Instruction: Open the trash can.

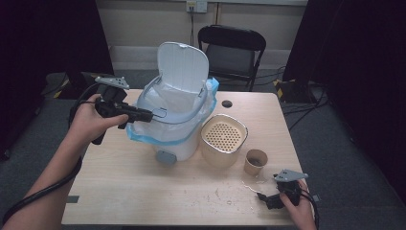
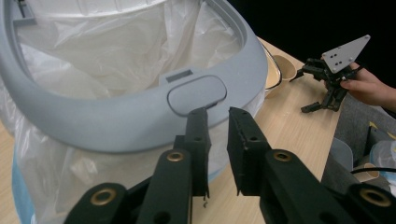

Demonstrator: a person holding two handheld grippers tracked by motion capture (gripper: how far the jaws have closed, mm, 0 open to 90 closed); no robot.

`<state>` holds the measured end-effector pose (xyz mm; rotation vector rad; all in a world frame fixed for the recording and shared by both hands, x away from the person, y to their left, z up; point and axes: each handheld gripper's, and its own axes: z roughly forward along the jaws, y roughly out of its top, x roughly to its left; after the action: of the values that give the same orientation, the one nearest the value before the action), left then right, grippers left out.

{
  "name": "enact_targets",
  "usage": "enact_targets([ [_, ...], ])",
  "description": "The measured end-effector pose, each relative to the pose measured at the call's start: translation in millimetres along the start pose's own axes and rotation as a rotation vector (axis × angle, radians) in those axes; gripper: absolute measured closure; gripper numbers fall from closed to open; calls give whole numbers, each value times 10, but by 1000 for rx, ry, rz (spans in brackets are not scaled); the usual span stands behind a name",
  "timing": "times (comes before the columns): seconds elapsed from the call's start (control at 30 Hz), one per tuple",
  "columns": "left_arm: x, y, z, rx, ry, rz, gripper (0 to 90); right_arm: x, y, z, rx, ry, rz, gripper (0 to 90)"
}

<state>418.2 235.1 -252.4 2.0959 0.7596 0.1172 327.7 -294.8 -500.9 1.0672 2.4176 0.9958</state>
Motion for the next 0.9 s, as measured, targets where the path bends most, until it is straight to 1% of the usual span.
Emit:
enact_targets([
  [0.1,15,-72,-16,1,-5,-4,724,0,0,0,0,0,0,0],
  [0.17,20,-127,-15,-7,-10,-13,698,0,0,0,0,0,0,0],
  [0.3,20,-217,8,-10,-23,-2,631,-1,1,-1,1,0,-1,0],
  [0.37,21,-270,25,-14,-27,-6,588,0,0,0,0,0,0,0],
  [0.43,25,-322,38,-21,-40,-7,571,0,0,0,0,0,0,0],
  [0.5,32,-377,60,-16,-39,7,536,-1,0,1,0,0,-1,0],
  [0.53,31,-400,69,-10,-37,4,511,0,1,0,0,1,0,0],
  [0.63,33,-465,91,-7,-43,2,489,-1,1,1,0,1,0,0],
  [0.67,33,-465,91,-7,-43,2,480,-1,1,0,0,1,0,0],
  [0.73,42,-533,111,-3,-45,-9,457,-1,1,0,0,1,0,0],
  [0.8,48,-555,119,-3,-45,-9,437,-1,1,1,0,1,0,0],
  [0.9,80,-640,156,-4,-41,-25,409,-1,1,0,0,1,0,0],
])
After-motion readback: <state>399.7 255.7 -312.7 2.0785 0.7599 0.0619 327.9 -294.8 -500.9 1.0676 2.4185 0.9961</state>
